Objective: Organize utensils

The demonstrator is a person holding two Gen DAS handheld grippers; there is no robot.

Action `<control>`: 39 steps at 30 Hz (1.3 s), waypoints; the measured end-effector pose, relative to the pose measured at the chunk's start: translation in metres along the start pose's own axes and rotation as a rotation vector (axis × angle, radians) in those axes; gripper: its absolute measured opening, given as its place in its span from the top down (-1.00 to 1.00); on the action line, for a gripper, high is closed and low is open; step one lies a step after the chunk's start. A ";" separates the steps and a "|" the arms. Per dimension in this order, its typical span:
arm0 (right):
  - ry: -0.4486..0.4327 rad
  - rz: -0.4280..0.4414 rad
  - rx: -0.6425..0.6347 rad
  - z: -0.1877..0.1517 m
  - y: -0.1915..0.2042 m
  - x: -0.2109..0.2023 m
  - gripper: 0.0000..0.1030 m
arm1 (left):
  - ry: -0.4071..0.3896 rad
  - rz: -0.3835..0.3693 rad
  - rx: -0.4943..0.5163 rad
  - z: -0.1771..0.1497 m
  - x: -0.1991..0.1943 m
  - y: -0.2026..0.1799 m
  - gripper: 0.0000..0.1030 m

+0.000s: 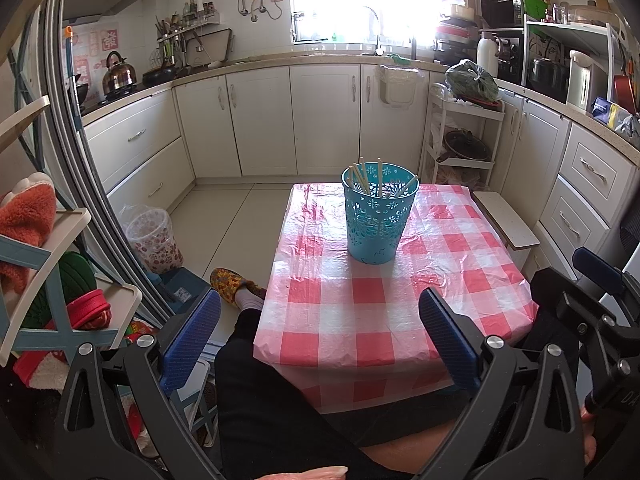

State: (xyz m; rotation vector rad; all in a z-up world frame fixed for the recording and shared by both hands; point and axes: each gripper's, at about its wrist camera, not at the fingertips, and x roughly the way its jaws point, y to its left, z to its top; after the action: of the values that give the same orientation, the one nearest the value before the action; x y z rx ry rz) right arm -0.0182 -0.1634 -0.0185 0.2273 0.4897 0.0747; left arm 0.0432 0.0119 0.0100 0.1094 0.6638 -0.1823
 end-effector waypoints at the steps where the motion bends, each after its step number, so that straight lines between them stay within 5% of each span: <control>1: 0.000 0.001 0.000 0.000 0.000 0.000 -0.86 | 0.000 0.000 0.000 0.000 0.000 0.000 -0.85; 31: 0.002 0.000 -0.001 -0.001 0.001 0.001 -0.86 | 0.002 -0.001 0.000 0.000 0.000 0.000 -0.85; 36: 0.012 0.003 0.004 -0.006 -0.001 0.002 -0.86 | -0.007 -0.055 -0.031 -0.007 -0.002 0.002 -0.85; 39: 0.002 0.000 0.009 -0.008 -0.004 0.001 -0.86 | -0.040 -0.017 -0.011 -0.010 -0.008 0.000 -0.85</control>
State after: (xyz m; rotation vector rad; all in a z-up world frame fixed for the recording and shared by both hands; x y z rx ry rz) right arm -0.0208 -0.1652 -0.0267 0.2361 0.4921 0.0729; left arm 0.0310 0.0149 0.0077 0.0891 0.6264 -0.1963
